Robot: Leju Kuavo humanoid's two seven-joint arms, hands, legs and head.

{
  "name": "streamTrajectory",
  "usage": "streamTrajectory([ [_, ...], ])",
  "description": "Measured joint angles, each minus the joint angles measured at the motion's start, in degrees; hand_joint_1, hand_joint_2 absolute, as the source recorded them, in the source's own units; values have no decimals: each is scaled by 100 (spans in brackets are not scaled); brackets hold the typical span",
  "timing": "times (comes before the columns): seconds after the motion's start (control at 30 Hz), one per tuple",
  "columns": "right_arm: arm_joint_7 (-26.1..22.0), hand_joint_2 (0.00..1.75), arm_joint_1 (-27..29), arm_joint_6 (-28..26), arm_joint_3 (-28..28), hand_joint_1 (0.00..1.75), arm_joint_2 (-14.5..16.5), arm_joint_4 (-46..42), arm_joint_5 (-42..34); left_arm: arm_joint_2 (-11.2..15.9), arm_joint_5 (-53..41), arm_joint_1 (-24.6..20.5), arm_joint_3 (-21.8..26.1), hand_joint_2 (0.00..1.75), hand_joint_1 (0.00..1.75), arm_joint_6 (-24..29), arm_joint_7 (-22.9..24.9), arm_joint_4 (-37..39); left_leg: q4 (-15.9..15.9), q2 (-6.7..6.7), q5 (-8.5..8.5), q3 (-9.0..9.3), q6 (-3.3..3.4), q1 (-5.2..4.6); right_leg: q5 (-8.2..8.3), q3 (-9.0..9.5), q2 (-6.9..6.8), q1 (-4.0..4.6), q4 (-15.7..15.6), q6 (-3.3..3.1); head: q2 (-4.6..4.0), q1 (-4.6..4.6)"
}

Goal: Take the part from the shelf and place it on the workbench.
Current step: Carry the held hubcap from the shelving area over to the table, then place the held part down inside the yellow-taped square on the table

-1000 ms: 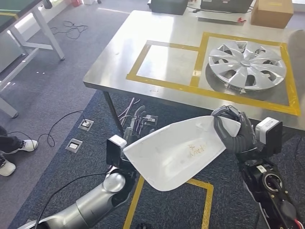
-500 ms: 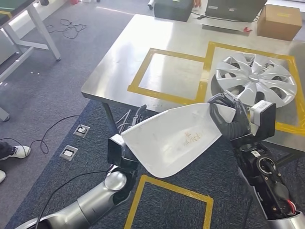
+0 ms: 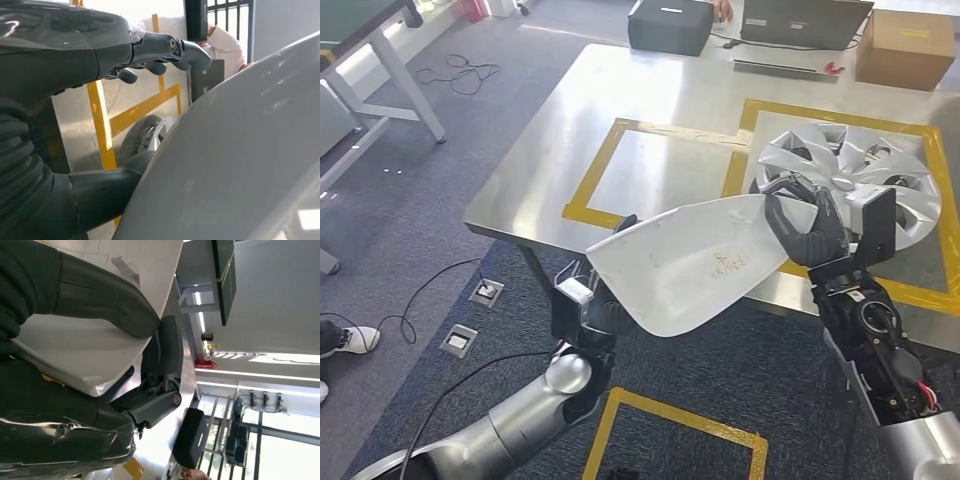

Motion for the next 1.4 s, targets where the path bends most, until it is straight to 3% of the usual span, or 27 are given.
streamTrajectory([
  [0.03,-10,175,-14,13,0,175,23,60,-3,-2,8,-1,0,175,0,-8,-13,23,-103,1,5,-72,10,-1,-64,77,6,1,0,3,0,-4],
  [0.07,-15,175,-30,23,0,175,44,109,-6,-4,14,-4,0,175,0,-14,-26,41,-389,3,154,-48,29,-4,-130,161,11,1,0,8,0,-7],
  [0.17,-17,175,-99,39,1,175,102,243,-18,-9,27,-23,0,175,0,-29,-50,84,-1564,5,1070,244,127,-44,-324,366,30,18,-5,57,0,-8],
  [0.2,-14,175,-121,41,1,175,118,288,-23,-13,31,-30,0,175,0,-32,-52,96,-1765,2,1259,305,159,-61,-376,406,39,22,-22,87,0,-7],
  [0.23,-12,175,-141,43,-1,175,133,328,-27,-16,35,-38,0,175,0,-36,-53,107,-1848,2,1323,339,189,-69,-401,439,48,30,-14,122,0,-8],
  [0.3,-12,175,-181,48,-4,175,154,379,-28,-33,37,-53,0,175,0,-40,-54,119,-1882,6,1292,439,245,-53,-410,439,47,27,72,185,0,-14],
  [0.33,-16,175,-203,50,-6,175,158,400,-28,-43,37,-61,0,175,0,-40,-54,123,-1907,10,1265,507,275,-37,-396,359,36,27,259,215,0,-16],
  [0.4,-20,175,-229,53,-6,175,162,451,-28,-64,36,-72,-1,175,0,-41,-54,134,-1936,12,1182,646,317,-21,-479,-35,9,5,929,267,0,-6],
  [0.47,-21,175,-220,53,-4,175,162,508,-28,-76,37,-71,-2,175,0,-41,-54,156,-1939,8,1062,777,329,-20,-800,-510,-2,-18,1633,310,0,2],
  [0.5,-20,175,-211,53,-3,175,162,534,-28,-80,37,-67,-2,175,0,-41,-54,170,-1938,3,998,855,325,-20,-966,-667,-8,-31,1780,329,0,3],
  [0.53,-20,175,-207,53,-3,175,162,560,-28,-82,37,-64,-2,175,0,-41,-54,184,-1937,-3,928,945,319,-19,-1037,-737,-14,-43,1733,345,0,4],
  [0.57,-20,175,-208,53,-3,175,162,581,-29,-85,37,-62,-2,175,0,-41,-54,196,-1936,-8,853,1048,310,-19,-956,-716,-22,-53,1496,356,0,6],
  [0.6,-20,175,-212,53,-4,175,162,599,-30,-89,37,-60,-2,175,0,-41,-54,205,-1936,-12,772,1154,296,-18,-702,-634,-32,-59,1110,361,0,9],
  [0.63,-20,175,-217,53,-3,175,162,626,-30,-91,37,-64,-2,175,0,-41,-54,216,-1931,-12,690,1248,276,-22,-286,-544,-42,-60,644,353,0,24],
  [0.7,-20,175,-222,54,-2,175,169,680,-36,-100,39,-70,-4,175,0,-41,-52,239,-1923,-16,563,1343,223,-29,298,-413,-51,-33,12,297,0,44],
  [0.73,-19,175,-226,55,-1,175,180,704,-40,-104,39,-76,-6,175,0,-42,-53,250,-1916,-16,526,1358,192,-30,408,-387,-51,-15,-108,251,0,52],
  [0.8,-19,175,-250,64,-8,175,205,724,-46,-113,39,-90,-8,175,0,-42,-59,261,-1871,-12,497,1360,133,-22,371,-303,-42,1,-113,166,0,41],
  [0.87,-34,175,-308,77,-14,175,219,749,-48,-118,45,-107,-9,175,0,-36,-90,266,-1487,0,513,1159,84,-9,336,-221,-36,-13,-137,108,0,27],
  [0.9,-39,175,-326,83,-14,175,225,763,-48,-116,51,-110,-9,175,0,-22,-115,268,-1139,8,478,932,63,0,310,-184,-29,-21,-151,89,0,11],
  [0.97,-38,175,-318,90,-7,175,234,796,-47,-105,49,-86,-9,175,0,49,-176,273,-406,14,229,349,10,15,233,-135,-17,-21,-149,61,0,-18],
  [1.03,-21,175,-272,69,-1,175,237,827,-55,-71,7,-18,-9,175,0,206,-222,267,-184,18,58,-28,-29,28,136,-60,-4,-19,-130,54,0,-31],
  [1.07,-6,175,-247,46,0,175,237,839,-64,-43,-29,22,-9,175,0,307,-227,253,-368,21,181,-59,-28,31,83,-9,3,-19,-116,56,0,-39],
  [1.13,31,175,-210,-11,0,175,236,852,-86,29,-100,104,-9,175,0,512,-176,198,-1176,24,802,134,22,27,-23,97,16,-19,-93,69,0,-58],
  [1.2,69,175,-197,-73,-2,175,233,852,-109,113,-168,206,-9,175,0,736,-105,122,-1792,26,1232,334,88,-6,-109,159,36,-12,-75,112,0,-60],
  [1.23,84,175,-191,-105,-5,175,229,851,-119,158,-210,284,-5,175,0,884,-78,75,-1903,26,1313,380,105,-15,-154,170,44,-4,-62,133,0,-61],
  [1.4,96,175,-150,-184,-40,175,127,851,-133,377,-373,749,62,175,0,1372,30,-159,-1874,-7,1293,433,108,-27,-251,231,29,5,-60,89,0,-47],
])
